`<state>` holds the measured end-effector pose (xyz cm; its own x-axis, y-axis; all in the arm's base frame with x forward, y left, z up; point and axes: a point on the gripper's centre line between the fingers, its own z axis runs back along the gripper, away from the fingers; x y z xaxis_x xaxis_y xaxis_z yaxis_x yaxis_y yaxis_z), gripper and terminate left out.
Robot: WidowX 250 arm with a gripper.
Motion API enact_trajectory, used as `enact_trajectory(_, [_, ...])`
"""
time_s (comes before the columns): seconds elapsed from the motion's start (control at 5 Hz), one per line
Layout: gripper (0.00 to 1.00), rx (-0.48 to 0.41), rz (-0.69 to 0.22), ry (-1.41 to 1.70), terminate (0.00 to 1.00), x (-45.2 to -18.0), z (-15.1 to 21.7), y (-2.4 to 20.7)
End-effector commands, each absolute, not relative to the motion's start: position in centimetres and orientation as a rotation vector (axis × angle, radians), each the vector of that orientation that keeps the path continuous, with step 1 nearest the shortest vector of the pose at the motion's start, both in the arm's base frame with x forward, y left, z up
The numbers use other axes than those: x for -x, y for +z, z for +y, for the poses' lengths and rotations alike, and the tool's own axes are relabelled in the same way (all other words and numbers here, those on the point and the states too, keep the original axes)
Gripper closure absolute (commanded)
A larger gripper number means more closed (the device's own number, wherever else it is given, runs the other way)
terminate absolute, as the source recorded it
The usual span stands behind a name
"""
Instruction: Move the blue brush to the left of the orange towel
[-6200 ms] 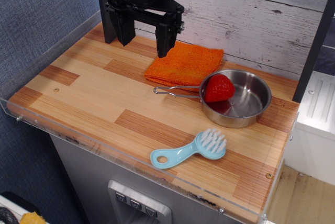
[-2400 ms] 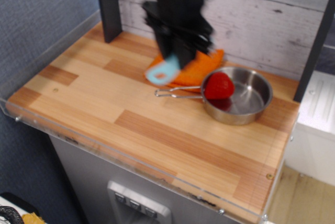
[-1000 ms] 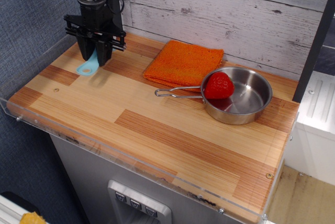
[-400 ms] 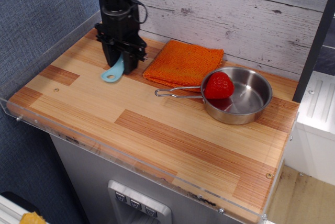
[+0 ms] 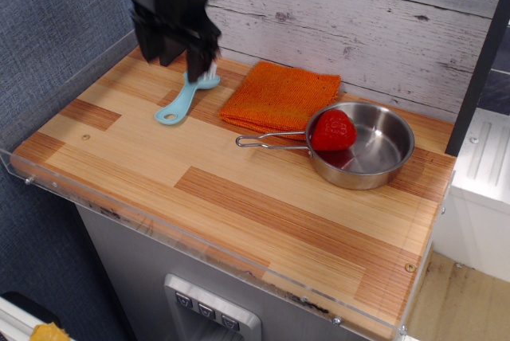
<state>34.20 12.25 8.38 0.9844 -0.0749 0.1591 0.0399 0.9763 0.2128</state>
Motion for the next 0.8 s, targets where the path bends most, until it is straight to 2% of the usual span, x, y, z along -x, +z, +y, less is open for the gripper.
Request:
enact_trajectory(0.0, [0.00, -0.148, -0.213, 0.034, 0.00, -30.7, 10.5, 12.7])
enact_trajectory(0.2, [0.00, -0.091, -0.158, 0.040, 0.00, -30.1, 8.9, 11.6])
enact_trajectory(0.4, [0.00, -0.052, -0.151, -0.018, 0.00, -29.8, 7.9, 11.0])
enact_trajectory(0.6, [0.00, -0.048, -0.118, -0.047, 0.00, -29.8, 7.4, 10.8])
